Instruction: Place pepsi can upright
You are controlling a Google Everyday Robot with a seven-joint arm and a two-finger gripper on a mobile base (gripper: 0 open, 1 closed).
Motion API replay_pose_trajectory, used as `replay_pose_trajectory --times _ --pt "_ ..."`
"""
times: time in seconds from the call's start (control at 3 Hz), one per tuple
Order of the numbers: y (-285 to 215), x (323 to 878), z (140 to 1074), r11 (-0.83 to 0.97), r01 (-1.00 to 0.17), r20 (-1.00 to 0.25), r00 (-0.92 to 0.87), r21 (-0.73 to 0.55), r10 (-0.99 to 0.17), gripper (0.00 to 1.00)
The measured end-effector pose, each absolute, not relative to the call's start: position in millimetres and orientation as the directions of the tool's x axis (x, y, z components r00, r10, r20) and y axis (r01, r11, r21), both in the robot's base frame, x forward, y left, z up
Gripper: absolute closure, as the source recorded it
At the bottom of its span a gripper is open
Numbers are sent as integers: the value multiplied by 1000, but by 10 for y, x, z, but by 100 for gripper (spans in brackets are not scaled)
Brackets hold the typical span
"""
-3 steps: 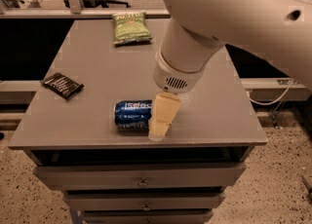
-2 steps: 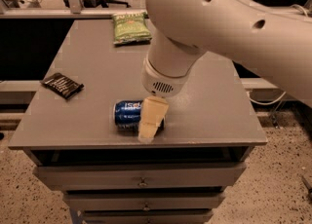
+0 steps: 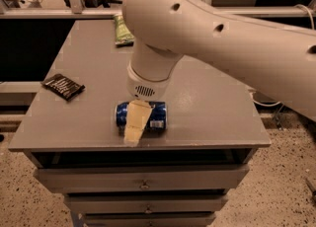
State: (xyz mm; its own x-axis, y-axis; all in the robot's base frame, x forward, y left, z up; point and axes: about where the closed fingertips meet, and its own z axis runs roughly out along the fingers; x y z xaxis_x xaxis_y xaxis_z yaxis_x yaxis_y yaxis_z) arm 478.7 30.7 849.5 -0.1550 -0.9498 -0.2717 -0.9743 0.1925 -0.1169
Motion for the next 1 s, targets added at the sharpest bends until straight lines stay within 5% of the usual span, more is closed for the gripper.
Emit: replay_pose_trajectory --times 0.33,1.0 --pt "405 4809 8415 205 -975 -273 -173 -91 -946 0" --pt "499 4824 8338 229 -971 -282 -201 -71 -938 41"
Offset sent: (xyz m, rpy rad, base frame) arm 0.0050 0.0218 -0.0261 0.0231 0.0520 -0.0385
